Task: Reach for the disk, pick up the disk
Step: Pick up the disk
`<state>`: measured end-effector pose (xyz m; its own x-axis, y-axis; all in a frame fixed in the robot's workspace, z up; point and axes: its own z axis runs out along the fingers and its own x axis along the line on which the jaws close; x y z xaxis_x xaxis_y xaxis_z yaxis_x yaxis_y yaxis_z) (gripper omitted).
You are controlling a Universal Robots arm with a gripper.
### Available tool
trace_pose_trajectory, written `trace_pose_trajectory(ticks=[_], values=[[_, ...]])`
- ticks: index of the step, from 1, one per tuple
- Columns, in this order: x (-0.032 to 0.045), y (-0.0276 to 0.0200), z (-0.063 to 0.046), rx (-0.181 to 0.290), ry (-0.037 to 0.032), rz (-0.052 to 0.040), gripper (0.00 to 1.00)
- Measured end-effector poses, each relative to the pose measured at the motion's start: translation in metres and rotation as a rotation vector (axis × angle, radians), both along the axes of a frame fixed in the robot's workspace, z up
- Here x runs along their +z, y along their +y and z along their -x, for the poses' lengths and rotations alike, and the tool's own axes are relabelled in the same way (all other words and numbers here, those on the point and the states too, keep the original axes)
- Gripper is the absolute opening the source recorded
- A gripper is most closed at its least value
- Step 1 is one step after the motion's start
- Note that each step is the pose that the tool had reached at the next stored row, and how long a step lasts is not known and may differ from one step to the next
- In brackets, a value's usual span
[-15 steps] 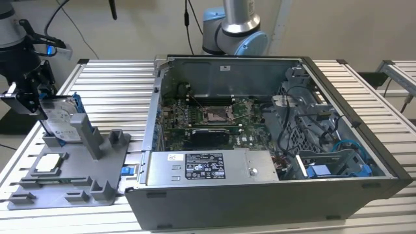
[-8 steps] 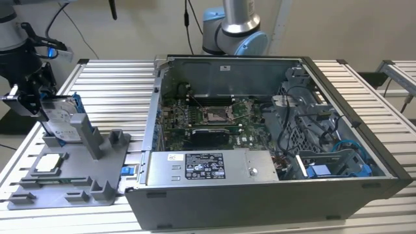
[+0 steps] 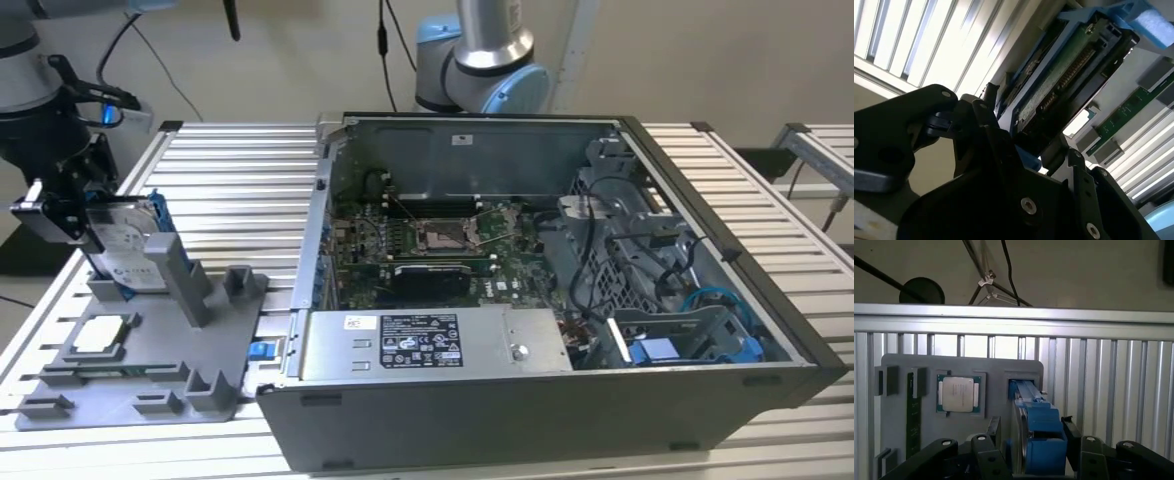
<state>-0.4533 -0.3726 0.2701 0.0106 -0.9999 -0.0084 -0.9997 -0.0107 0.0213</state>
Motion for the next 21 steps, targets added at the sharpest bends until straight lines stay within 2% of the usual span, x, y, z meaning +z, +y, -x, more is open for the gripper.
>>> trace_pose_trajectory(ticks=[11, 21], values=[[-0.0012, 0.0001, 0.0, 0.0, -0.0003, -0.0007, 1.0], [-0.0051, 0.0, 0.0, 0.0, -0.0043, -0.0008, 1.0]])
